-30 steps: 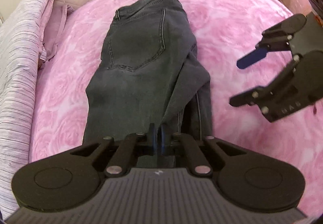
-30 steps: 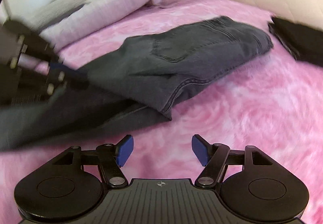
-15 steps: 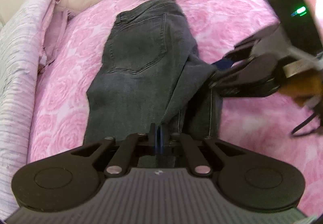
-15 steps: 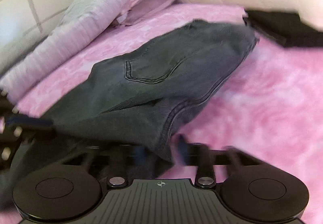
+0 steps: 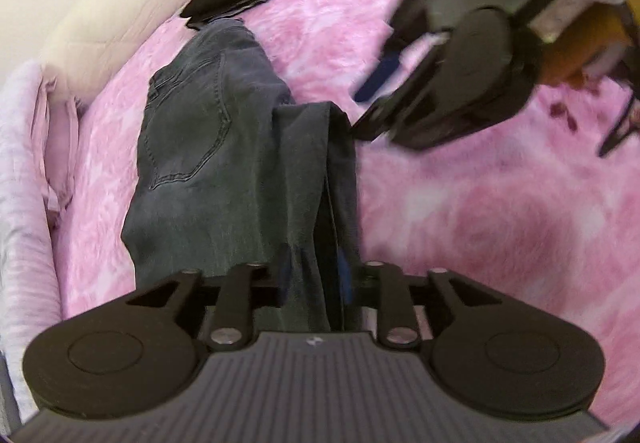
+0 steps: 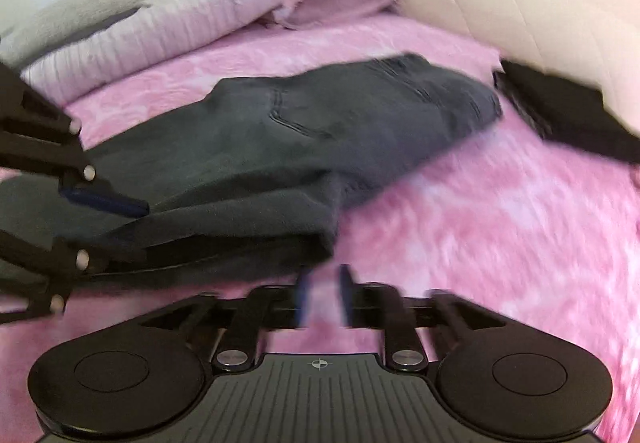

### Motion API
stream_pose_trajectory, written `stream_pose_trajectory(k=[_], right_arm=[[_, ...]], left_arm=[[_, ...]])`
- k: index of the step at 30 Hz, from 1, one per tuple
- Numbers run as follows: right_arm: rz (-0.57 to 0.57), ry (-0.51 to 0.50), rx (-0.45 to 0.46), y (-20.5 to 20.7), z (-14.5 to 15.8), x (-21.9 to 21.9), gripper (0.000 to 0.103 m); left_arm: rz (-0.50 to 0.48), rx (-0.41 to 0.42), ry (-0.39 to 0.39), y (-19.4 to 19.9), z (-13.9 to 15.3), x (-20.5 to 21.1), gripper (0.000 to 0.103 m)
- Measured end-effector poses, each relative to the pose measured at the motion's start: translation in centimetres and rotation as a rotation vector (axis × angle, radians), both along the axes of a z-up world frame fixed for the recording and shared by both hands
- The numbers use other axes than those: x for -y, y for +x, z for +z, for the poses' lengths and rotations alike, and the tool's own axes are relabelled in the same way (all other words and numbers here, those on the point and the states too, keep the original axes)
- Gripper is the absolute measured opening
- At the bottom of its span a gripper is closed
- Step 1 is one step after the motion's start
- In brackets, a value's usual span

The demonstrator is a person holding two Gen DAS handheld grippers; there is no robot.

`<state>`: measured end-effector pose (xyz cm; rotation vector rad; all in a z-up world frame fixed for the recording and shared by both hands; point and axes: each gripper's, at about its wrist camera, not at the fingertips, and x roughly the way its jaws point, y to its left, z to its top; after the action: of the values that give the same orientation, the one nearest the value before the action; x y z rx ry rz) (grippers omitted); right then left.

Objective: Fold clothes

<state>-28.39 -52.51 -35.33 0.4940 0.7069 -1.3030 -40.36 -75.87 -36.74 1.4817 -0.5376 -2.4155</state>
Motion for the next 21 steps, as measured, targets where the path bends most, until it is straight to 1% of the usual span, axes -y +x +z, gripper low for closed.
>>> stream_pose_trajectory(k=[1,2,3,4,5,6,7,8,11,13,15,16,19,21], right_arm=[[-0.004,-0.009,-0.002,0.2,-0.3,0.4,0.053],[-0.009,-0.013,0.002,0.2,-0.5,0.9,0.054],[-0.003,-0.027,-0.006,0.3,-0.6,1.4,0.054],[0.009,-0.049,-0.02,0.4,-0.6,1.9,0.053],[0.022,-0.071,-0.035,0.5,-0.7,2.3,0.053],[0.038,-0.085,-0.045,0.4,-0.6,2.7,0.039],[0.057,-0.079,-0.048,0.2,-0.2,2.9,0.008],[0.063,-0.065,-0.046,0.0,-0.1,2.8,0.008],[0.05,-0.023,-0.032,-0.4,0.2,1.5,0.005],[0.041,0.002,-0.02,-0.6,0.3,0.8,0.005],[0.031,0.016,-0.006,-0.7,0.1,0.6,0.005],[0.032,0.017,-0.003,-0.8,0.0,0.6,0.005],[0.051,0.018,-0.008,-0.9,-0.2,0.8,0.005],[0.071,0.017,-0.016,-1.0,-0.4,0.8,0.005]], left_arm=[[-0.003,0.004,0.001,-0.1,-0.2,0.1,0.023],[-0.001,0.007,0.006,-0.3,-0.4,0.2,0.021],[0.001,0.01,0.011,-0.4,-0.6,0.4,0.01],[0.005,0.011,0.016,-0.4,-0.7,0.6,0.007],[0.01,0.009,0.023,-0.4,-0.7,0.7,0.007],[0.015,0.006,0.033,-0.3,-0.6,0.9,0.007],[0.019,-0.002,0.052,-0.1,-0.3,1.0,0.007],[0.022,-0.011,0.076,0.1,0.2,1.1,0.007],[0.041,-0.105,0.225,1.2,2.7,2.0,0.01],[0.066,-0.151,0.254,1.2,4.0,3.0,0.015],[0.093,-0.179,0.273,0.6,4.7,4.5,0.016],[0.11,-0.193,0.29,0.0,4.7,5.3,0.016],[0.131,-0.231,0.341,-3.0,3.7,7.0,0.016],[0.146,-0.251,0.408,-5.3,2.3,7.7,0.016]])
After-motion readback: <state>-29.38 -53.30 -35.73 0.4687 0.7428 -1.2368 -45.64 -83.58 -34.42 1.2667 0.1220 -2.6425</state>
